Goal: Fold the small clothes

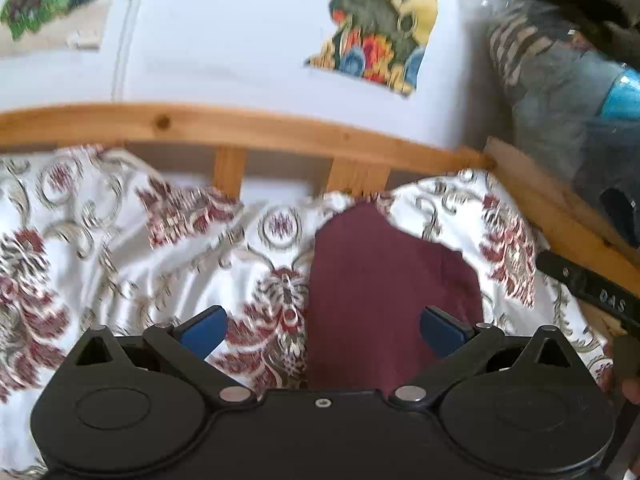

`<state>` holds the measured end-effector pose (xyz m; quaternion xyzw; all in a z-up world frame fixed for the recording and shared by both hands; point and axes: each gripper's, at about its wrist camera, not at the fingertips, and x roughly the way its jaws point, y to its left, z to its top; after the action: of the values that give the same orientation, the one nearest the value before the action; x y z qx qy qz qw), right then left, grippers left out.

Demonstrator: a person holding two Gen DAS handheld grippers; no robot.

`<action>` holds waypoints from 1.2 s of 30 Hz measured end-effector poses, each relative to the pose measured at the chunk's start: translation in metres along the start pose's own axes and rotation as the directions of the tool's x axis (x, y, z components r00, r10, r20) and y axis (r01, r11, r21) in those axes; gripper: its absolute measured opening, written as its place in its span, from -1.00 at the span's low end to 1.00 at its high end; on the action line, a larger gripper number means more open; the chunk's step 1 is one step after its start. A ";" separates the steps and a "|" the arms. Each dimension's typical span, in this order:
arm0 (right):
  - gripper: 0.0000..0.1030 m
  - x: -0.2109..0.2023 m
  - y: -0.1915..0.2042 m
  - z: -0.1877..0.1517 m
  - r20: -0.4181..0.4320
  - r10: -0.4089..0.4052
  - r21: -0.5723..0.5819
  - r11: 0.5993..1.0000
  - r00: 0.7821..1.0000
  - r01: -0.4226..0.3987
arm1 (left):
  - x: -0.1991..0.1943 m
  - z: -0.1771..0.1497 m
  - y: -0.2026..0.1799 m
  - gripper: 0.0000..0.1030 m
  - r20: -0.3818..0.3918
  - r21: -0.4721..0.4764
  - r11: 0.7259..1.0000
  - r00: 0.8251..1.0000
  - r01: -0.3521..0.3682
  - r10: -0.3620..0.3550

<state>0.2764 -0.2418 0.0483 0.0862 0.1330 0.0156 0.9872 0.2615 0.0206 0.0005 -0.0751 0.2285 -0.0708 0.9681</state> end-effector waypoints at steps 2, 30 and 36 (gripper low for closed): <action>1.00 -0.017 0.004 0.002 0.016 0.001 0.008 1.000 1.000 -0.001 | -0.017 0.004 -0.002 0.99 0.033 0.007 1.000 0.999 -0.008 0.008; 1.00 -0.218 0.040 -0.039 0.020 0.030 -0.007 1.000 0.999 -0.030 | -0.199 -0.076 -0.026 0.99 0.144 0.102 0.988 0.984 -0.117 0.101; 1.00 -0.232 0.038 -0.051 -0.023 0.001 -0.013 1.000 1.000 -0.001 | -0.196 -0.099 -0.017 0.99 0.110 0.085 0.986 0.985 -0.142 0.132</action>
<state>0.0387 -0.2088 0.0664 0.0797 0.1440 0.0179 0.9862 0.0417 0.0263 0.0005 -0.0177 0.1786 -0.0106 0.9837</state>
